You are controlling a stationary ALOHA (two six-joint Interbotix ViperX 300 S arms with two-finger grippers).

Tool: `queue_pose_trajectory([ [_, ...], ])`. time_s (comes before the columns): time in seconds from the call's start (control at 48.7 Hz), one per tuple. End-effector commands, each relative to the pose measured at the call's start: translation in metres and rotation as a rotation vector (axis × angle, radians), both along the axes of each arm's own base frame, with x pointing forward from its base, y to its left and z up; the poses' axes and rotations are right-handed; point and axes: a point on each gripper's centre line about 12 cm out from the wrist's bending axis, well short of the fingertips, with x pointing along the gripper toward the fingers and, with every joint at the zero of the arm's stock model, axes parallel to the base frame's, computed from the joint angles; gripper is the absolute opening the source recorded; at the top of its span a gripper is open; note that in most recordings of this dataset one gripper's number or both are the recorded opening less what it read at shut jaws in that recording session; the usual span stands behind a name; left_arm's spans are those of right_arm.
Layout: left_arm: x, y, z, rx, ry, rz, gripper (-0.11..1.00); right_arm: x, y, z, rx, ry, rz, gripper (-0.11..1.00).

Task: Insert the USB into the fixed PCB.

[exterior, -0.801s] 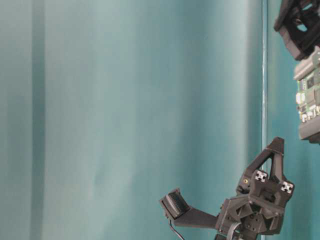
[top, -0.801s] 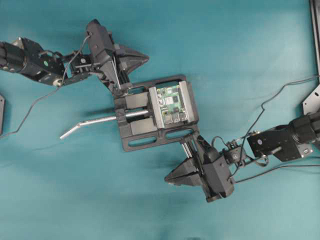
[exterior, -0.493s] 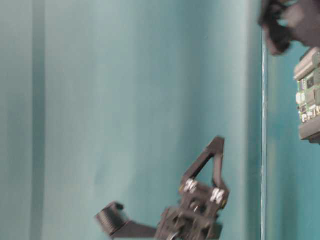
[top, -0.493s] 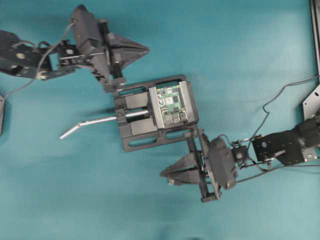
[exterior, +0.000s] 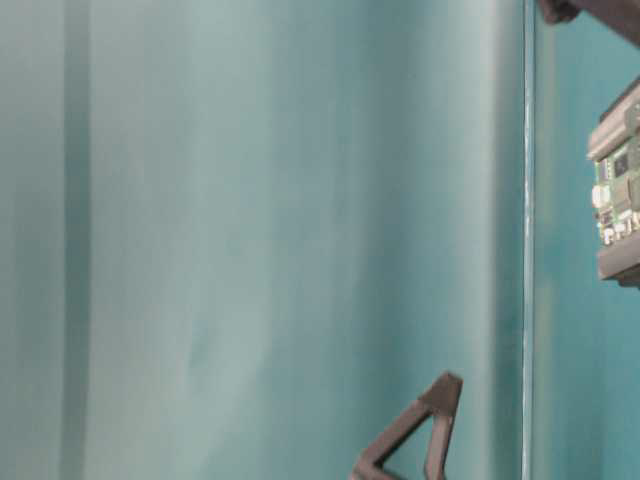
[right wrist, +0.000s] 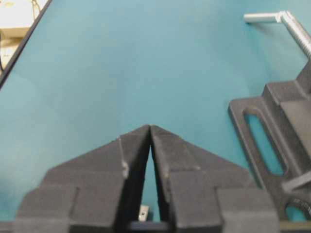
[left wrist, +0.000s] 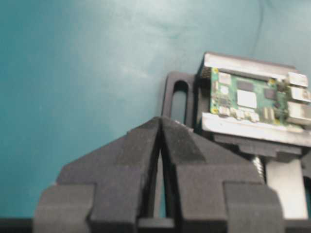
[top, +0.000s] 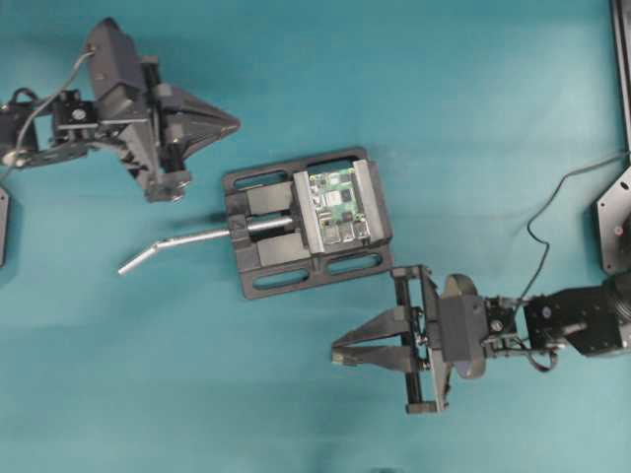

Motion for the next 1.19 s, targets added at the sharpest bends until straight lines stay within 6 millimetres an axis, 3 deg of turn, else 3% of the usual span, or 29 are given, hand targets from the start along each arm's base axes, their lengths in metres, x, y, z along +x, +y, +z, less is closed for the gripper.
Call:
queue_pose_trajectory([
  [0.0,-0.005,-0.005,0.012,-0.001,-0.045,-0.01,0.02,0.002,0.003,0.014,0.027,-0.039,-0.024,0.2],
  [0.329,-0.037,-0.017,0.015,0.004,-0.072,-0.028,0.03,-0.005,0.011,0.008,-0.057,0.013,-0.124,0.58],
  [0.698,-0.074,-0.025,0.014,0.005,-0.084,-0.031,0.03,-0.012,0.038,-0.018,-0.099,0.07,-0.178,0.59],
  [1.171,-0.14,-0.039,0.015,0.023,-0.187,-0.043,0.03,-0.015,0.04,-0.048,-0.151,0.127,-0.169,0.59],
])
